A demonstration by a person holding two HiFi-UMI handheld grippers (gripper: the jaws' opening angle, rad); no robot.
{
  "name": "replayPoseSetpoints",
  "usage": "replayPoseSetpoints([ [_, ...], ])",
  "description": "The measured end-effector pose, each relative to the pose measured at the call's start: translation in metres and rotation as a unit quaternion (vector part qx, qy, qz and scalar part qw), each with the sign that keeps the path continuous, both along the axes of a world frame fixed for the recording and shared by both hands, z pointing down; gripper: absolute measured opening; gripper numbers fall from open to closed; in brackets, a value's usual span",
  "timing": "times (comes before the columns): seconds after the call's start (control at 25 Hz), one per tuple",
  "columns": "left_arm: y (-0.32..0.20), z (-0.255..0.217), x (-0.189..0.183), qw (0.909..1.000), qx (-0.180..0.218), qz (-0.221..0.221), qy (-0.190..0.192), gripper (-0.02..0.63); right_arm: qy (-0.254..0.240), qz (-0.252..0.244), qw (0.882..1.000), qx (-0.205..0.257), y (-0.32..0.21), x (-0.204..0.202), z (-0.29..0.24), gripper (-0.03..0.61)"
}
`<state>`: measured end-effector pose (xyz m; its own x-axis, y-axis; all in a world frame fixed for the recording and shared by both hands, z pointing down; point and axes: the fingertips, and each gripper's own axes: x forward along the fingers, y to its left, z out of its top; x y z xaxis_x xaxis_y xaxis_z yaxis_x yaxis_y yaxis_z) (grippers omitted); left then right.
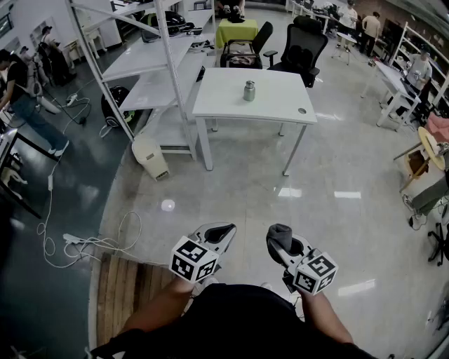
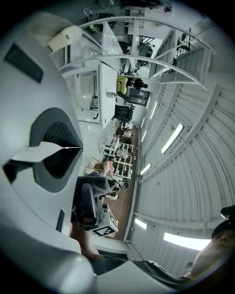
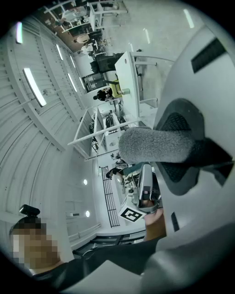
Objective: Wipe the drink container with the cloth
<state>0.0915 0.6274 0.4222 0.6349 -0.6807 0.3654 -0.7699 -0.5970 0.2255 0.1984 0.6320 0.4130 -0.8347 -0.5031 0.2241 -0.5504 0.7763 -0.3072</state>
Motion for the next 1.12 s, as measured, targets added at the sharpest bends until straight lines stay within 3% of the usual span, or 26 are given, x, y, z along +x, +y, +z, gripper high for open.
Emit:
replayPoseSetpoints([
  [0.6,0.014,-0.009,-0.009,0.9997,0.024,0.008,0.001,0.017,0.000,0.001,1.000,0.003,0.013,-0.017,-0.005,0.110],
  [0.76,0.015,-0.002,-0.024,0.9999,0.013,0.001,0.001,0.017,-0.018,0.001,1.000,-0.024,0.017,-0.033,-0.004,0.112],
  [1.12,0.016,0.006,-0.075,0.9999,0.008,0.011,0.002,0.017,-0.003,0.034,0.999,-0.028,0.014,-0.074,0.010,0.112],
])
